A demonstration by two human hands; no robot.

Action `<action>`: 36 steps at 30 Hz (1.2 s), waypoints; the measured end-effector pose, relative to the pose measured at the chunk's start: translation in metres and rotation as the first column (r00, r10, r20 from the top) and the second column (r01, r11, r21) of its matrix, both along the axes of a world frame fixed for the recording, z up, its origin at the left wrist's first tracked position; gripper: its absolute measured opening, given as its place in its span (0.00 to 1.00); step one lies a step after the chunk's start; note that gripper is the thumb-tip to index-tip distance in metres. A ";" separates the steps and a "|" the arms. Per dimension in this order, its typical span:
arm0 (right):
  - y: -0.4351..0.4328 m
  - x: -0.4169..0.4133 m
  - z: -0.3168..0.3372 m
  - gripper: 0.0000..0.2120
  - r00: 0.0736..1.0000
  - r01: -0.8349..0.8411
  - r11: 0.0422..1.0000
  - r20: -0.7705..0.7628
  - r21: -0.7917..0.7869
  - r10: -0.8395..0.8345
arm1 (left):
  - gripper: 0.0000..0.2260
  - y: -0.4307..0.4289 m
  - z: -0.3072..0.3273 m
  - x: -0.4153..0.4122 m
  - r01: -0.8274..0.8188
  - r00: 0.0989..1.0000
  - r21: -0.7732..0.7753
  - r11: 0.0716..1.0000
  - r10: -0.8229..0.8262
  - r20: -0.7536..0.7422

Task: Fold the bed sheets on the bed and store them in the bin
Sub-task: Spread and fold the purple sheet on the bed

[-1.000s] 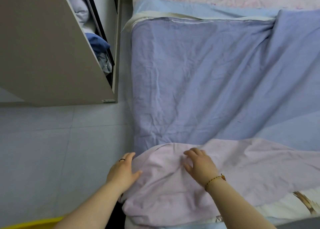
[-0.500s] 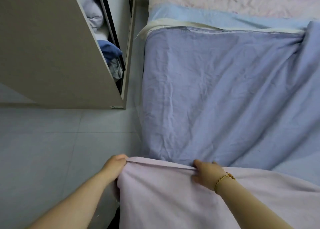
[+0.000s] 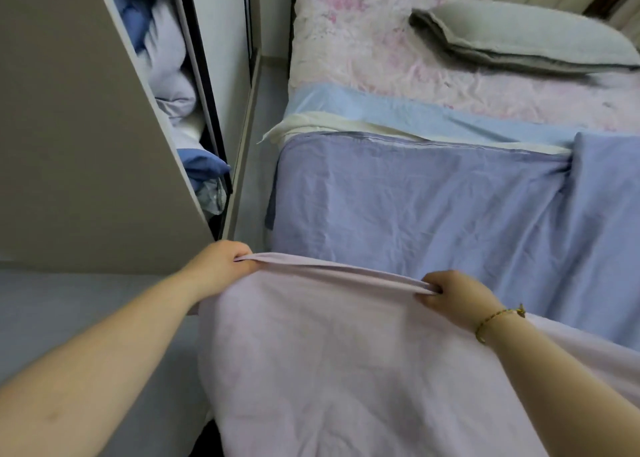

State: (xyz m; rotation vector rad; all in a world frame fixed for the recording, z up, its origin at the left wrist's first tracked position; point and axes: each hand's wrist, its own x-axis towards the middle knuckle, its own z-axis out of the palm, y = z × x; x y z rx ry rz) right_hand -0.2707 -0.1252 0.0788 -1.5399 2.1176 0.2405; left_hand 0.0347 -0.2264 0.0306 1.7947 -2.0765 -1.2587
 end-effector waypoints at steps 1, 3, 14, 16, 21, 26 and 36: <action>-0.016 0.001 -0.002 0.10 0.997 0.007 1.000 -0.072 0.023 -0.005 | 0.16 -0.020 -0.006 -0.001 0.005 1.000 -0.012 1.000 -0.005 0.009; -0.038 0.001 -0.002 0.10 0.989 0.058 0.997 -0.140 0.044 -0.052 | 0.14 -0.050 -0.016 -0.002 0.023 0.999 -0.024 0.999 -0.022 0.036; -0.222 -0.031 -0.026 0.15 0.949 0.273 0.911 -0.067 -0.310 -0.307 | 0.15 -0.204 -0.053 -0.049 0.040 0.973 -0.264 0.964 0.022 0.230; -0.248 -0.032 -0.032 0.16 0.949 0.280 0.894 -0.037 -0.350 -0.312 | 0.15 -0.226 -0.057 -0.052 0.031 0.967 -0.302 0.953 0.049 0.252; -0.302 -0.049 -0.042 0.14 0.959 0.190 0.868 -0.103 -0.460 -0.264 | 0.16 -0.286 -0.064 -0.066 -0.004 0.967 -0.418 0.908 0.111 0.231; -0.349 -0.058 -0.075 0.13 0.956 0.224 0.889 -0.086 -0.399 -0.279 | 0.15 -0.313 -0.103 -0.086 0.003 0.954 -0.274 0.962 0.080 0.290; -0.351 -0.035 -0.181 0.25 0.987 0.149 0.955 -0.017 -0.256 -0.159 | 0.19 -0.310 -0.147 -0.127 -0.148 0.981 -0.425 0.893 0.189 0.054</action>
